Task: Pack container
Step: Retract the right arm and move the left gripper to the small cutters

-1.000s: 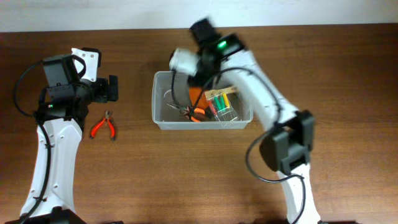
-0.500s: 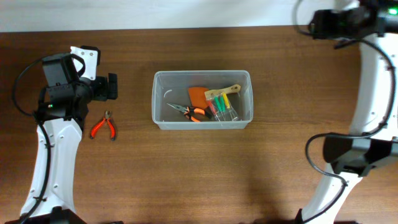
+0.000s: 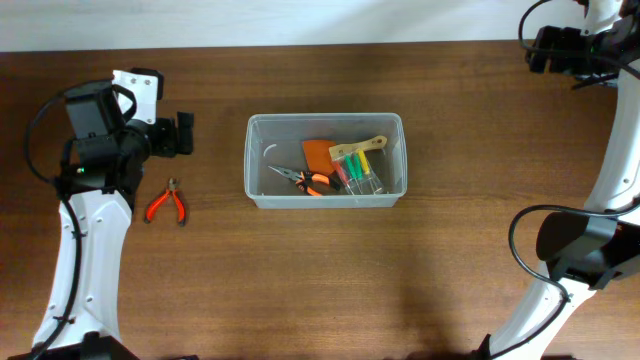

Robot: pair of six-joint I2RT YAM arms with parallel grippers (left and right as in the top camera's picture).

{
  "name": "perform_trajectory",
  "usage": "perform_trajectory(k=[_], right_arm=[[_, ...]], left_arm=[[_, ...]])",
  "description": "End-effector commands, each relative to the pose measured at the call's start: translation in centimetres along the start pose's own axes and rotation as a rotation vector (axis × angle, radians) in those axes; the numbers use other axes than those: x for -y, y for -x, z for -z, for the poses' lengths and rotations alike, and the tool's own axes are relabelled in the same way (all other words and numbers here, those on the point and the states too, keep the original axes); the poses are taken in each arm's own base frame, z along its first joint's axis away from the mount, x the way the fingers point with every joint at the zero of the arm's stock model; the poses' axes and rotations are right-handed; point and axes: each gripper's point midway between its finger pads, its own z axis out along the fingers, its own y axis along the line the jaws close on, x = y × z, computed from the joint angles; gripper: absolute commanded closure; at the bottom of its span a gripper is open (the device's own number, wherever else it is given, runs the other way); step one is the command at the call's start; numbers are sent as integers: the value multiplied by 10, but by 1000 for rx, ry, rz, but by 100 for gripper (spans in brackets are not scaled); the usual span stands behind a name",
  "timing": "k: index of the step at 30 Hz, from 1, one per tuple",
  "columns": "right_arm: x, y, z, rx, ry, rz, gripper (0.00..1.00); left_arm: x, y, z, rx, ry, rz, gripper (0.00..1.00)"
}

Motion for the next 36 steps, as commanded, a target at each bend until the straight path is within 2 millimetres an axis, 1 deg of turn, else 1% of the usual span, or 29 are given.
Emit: perform_trajectory(k=[1,2,4,5,8,11,14,15,16,17,19,22,25,28,32,36], right_arm=[[2,-2,-4,-11,1,-17,2],[2,-2,-4,-11,1,-17,2],[2,-2,-4,-11,1,-17,2],[2,-2,-4,-11,1,-17,2],[2,-2,-4,-11,1,-17,2],[2,-2,-4,-11,1,-17,2],[2,-2,-4,-11,1,-17,2],[2,-2,-4,-11,1,-17,2],[2,-2,-4,-11,1,-17,2],[2,-2,-4,-11,1,-17,2],[2,-2,-4,-11,1,-17,2],[2,-2,-4,-11,1,-17,2],[2,-2,-4,-11,1,-17,2],[2,-2,-4,-11,1,-17,2],[2,-2,-4,-11,1,-17,2],[2,-2,-4,-11,1,-17,2]], left_arm=[[26,12,2,46,-164,29,1],[30,13,3,50,-187,29,1],[29,13,3,47,-181,29,1],[25,10,1,37,-155,36,1],[0,-3,-5,-23,-9,151,1],[-17,-28,-12,-115,94,225,1],[-28,-57,-18,-221,180,305,5],[-30,-64,-19,-244,194,327,6],[-31,-75,-22,-280,211,360,9],[-31,-82,-24,-306,216,383,15],[-28,-97,-29,-360,220,438,20],[-23,-119,-32,-443,225,491,20],[-18,-141,-29,-533,236,542,19],[-14,-160,-29,-611,240,559,19],[-11,-181,-35,-692,241,568,19],[-10,-205,-47,-765,248,582,19]])
